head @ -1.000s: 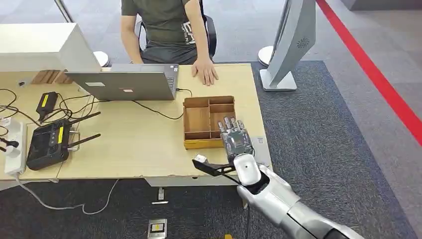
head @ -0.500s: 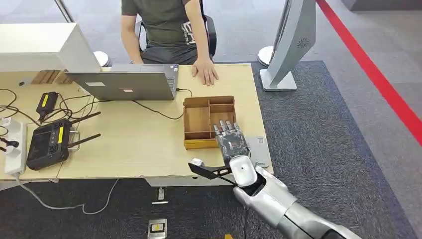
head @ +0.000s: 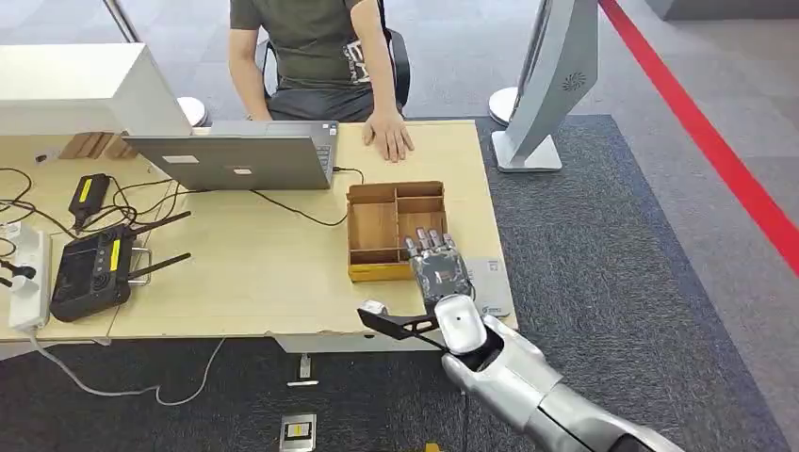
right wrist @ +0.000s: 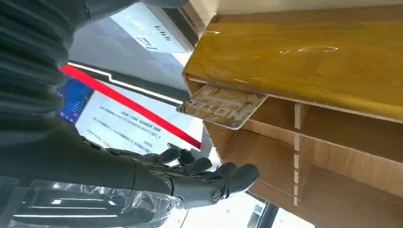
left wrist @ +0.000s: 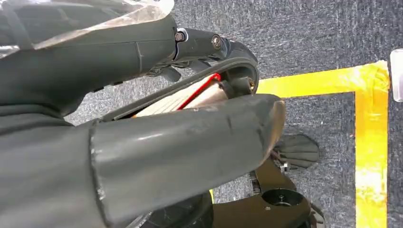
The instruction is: Pass the card to the sensor for recognition and then transmit it.
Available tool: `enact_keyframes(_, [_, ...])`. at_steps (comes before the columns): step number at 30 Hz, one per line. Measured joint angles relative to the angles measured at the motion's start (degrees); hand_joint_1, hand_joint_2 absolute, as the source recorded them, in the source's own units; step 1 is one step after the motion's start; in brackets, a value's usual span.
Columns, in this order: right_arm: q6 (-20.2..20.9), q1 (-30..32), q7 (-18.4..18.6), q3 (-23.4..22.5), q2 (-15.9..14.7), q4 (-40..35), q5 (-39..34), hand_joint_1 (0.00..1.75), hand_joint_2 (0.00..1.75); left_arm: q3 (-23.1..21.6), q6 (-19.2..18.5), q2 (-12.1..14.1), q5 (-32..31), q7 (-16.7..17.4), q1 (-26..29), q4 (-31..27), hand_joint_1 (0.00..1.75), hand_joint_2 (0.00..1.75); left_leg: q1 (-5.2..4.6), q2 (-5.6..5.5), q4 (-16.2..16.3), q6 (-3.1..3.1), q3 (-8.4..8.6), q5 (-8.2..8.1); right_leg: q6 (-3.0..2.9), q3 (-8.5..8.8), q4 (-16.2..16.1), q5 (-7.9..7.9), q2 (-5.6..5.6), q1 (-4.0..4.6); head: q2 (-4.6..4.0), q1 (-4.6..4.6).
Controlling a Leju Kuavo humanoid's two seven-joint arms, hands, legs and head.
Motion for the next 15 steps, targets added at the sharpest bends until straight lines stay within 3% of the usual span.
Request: enact_keyframes(15, [1.1,0.1,0.8,-0.1,-0.2,-0.5,0.7,0.00,1.75,0.0,0.0,0.0,0.2,-0.1,0.4,0.0,0.00,0.00,0.00,0.00,0.0,0.00,0.00,0.00,0.00,0.01,0.0,0.00,0.00,0.00,0.00,0.02])
